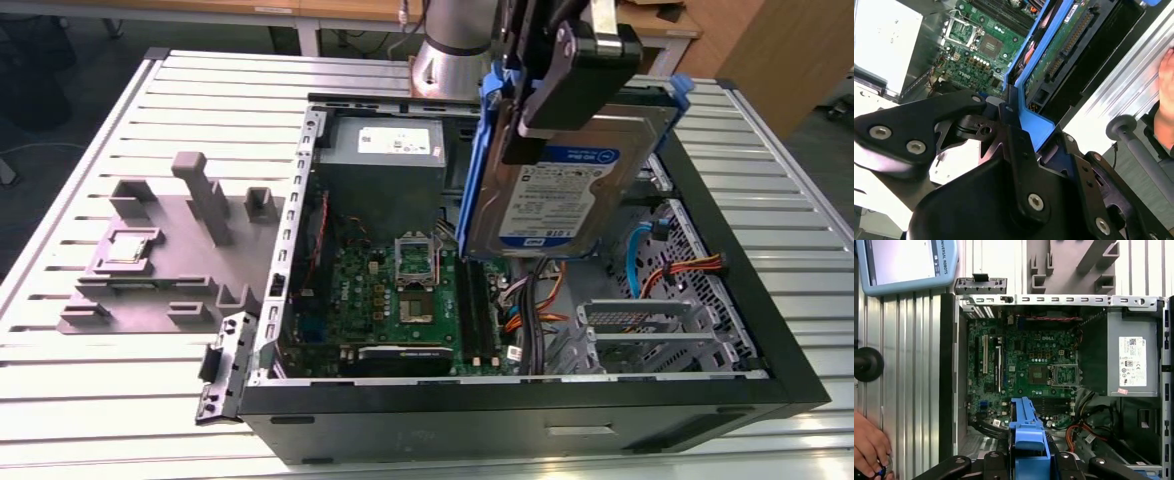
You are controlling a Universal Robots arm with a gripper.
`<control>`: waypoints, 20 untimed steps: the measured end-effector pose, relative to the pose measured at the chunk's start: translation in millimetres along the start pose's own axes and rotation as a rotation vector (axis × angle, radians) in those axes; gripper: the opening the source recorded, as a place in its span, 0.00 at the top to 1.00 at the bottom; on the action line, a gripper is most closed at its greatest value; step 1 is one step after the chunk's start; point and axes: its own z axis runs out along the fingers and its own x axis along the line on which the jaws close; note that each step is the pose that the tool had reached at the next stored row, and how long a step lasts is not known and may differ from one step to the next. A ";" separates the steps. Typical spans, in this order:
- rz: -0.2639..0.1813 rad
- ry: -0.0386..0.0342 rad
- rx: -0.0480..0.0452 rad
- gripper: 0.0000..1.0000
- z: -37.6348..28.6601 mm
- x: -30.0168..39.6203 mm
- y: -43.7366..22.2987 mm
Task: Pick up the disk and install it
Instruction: 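Insert the disk into the insertion slot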
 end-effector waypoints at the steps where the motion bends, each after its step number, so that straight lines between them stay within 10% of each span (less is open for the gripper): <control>1: 0.000 0.0009 0.0001 0.63 0.3 0.1 -1.9; 15: 0.000 0.0082 0.0006 0.63 6.2 7.0 -7.8; 20: 0.000 0.0157 0.0008 0.63 8.8 7.2 -19.2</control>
